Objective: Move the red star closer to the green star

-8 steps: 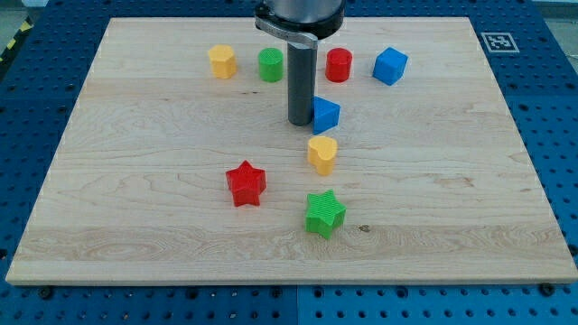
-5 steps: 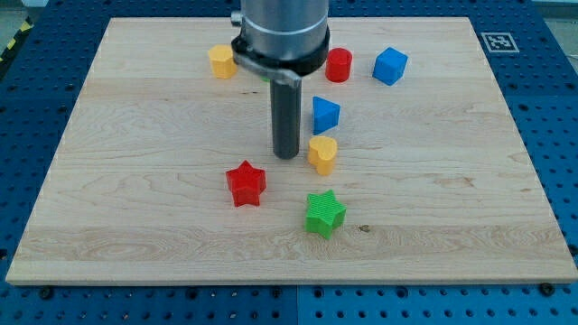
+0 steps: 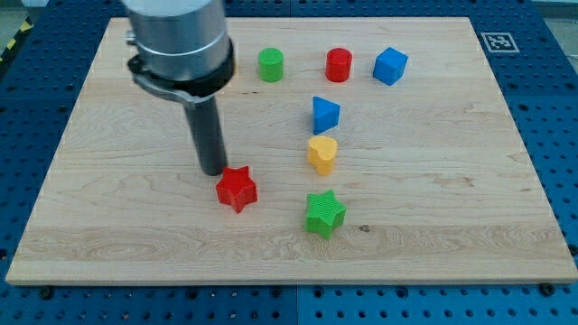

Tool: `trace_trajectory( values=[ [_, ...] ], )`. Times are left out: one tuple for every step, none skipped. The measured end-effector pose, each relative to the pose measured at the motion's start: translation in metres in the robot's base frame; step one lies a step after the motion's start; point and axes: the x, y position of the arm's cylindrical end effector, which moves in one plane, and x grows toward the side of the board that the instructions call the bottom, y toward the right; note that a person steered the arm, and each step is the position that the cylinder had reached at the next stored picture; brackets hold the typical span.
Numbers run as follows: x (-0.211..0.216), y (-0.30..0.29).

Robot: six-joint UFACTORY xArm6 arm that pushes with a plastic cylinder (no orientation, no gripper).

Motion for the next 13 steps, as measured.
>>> trace_trajectory(
  values=[
    [0.01, -0.006],
    [0.031, -0.006],
    [0.045, -0.006],
    [0.045, -0.006],
    [0.044, -0.006],
    [0.041, 0.0],
    [0.039, 0.013],
    [0.039, 0.027],
    [0.039, 0.038],
    [0.044, 0.038],
    [0.057, 0.038],
    [0.057, 0.041],
    [0.057, 0.054]
  ],
)
